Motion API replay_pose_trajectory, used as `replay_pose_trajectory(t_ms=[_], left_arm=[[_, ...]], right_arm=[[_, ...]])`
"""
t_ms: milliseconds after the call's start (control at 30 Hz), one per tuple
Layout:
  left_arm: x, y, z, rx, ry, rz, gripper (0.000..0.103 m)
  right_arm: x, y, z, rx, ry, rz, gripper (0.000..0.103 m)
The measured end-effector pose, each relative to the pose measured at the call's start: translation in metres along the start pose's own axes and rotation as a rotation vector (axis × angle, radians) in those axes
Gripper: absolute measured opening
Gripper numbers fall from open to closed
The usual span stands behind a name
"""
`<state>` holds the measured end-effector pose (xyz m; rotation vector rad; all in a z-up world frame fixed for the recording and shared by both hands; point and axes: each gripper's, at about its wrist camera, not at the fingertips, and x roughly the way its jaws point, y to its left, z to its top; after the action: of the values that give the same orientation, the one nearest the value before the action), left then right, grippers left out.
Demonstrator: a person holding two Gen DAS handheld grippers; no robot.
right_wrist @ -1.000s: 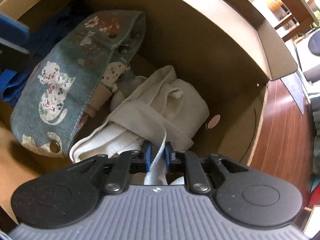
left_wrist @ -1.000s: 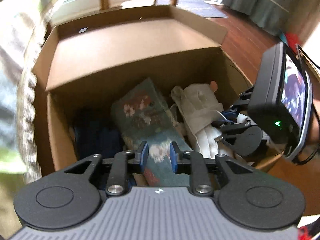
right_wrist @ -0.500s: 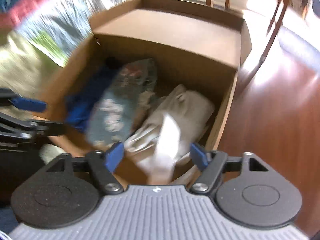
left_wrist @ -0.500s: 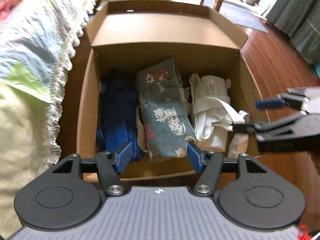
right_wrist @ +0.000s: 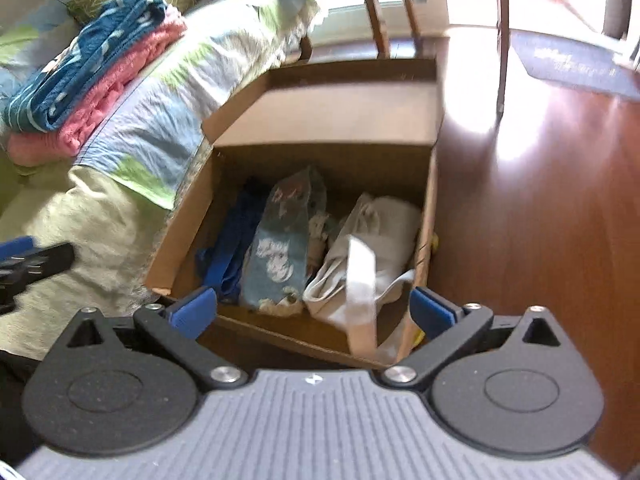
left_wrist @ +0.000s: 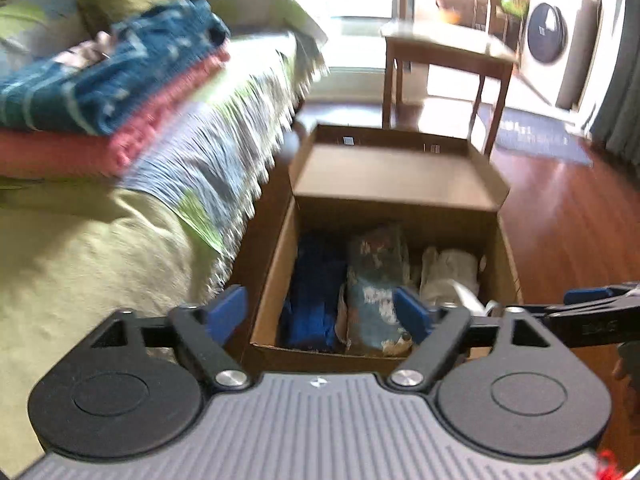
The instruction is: Fold shopping bag
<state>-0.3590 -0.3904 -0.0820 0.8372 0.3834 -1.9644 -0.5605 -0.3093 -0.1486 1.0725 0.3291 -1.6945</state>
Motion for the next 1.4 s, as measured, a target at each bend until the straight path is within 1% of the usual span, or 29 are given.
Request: replay_pose_trajectory(t_ms=[67, 167, 200, 267, 333, 367, 533, 600, 800, 933, 967, 1033, 1200, 1400], left_arm=[[-0.019, 0.001, 0.001, -0.010, -0.050, 0.027, 0.092], [-0.040, -0.002, 0.007, 0.026, -0.108, 0.080, 0.093], [-0.045, -0.004, 0.011, 0.041, -0.108, 0.100, 0.093], [-0.051, -0.009, 0.018, 0.075, -0.079, 0.133, 0.093], [-0.056, -0.014, 0.023, 0.107, -0.046, 0.148, 0.093], [-0.057, -0.016, 0.024, 0.113, -0.047, 0.152, 0.093], [-0.064, -0.024, 0.023, 0.109, -0.061, 0.148, 0.094], [-0.066, -0.026, 0.023, 0.106, -0.058, 0.148, 0.094], [-0.071, -0.025, 0.018, 0.064, -0.057, 0.113, 0.094], [-0.070, -0.025, 0.017, 0.060, -0.053, 0.106, 0.094], [-0.070, -0.026, 0.017, 0.061, -0.051, 0.103, 0.094], [-0.069, -0.027, 0.016, 0.047, -0.034, 0.094, 0.094], [-0.053, -0.027, 0.015, 0.008, 0.055, 0.050, 0.094], [-0.034, -0.030, 0.009, 0.013, 0.106, 0.041, 0.094]], right_arm=[[-0.010, 0.007, -0.002, -0.030, -0.023, -0.006, 0.102], [-0.025, 0.013, 0.001, -0.062, -0.051, -0.010, 0.102], [-0.029, 0.014, 0.002, -0.079, -0.052, -0.015, 0.102], [-0.035, 0.018, 0.005, -0.112, -0.051, -0.028, 0.102], [-0.041, 0.018, 0.007, -0.141, -0.049, -0.042, 0.102], [-0.044, 0.018, 0.007, -0.149, -0.051, -0.054, 0.102], [-0.057, 0.019, 0.006, -0.156, -0.052, -0.116, 0.102], [-0.061, 0.022, 0.002, -0.183, -0.054, -0.145, 0.102], [-0.082, 0.020, -0.009, -0.160, -0.170, -0.138, 0.102], [-0.091, 0.017, -0.012, -0.112, -0.207, -0.172, 0.102], [-0.092, 0.016, -0.012, -0.109, -0.204, -0.184, 0.102], [-0.091, 0.015, -0.011, -0.107, -0.170, -0.181, 0.102], [-0.079, 0.007, -0.010, -0.058, -0.094, -0.181, 0.102], [-0.061, 0.004, -0.011, -0.039, -0.034, -0.196, 0.102]])
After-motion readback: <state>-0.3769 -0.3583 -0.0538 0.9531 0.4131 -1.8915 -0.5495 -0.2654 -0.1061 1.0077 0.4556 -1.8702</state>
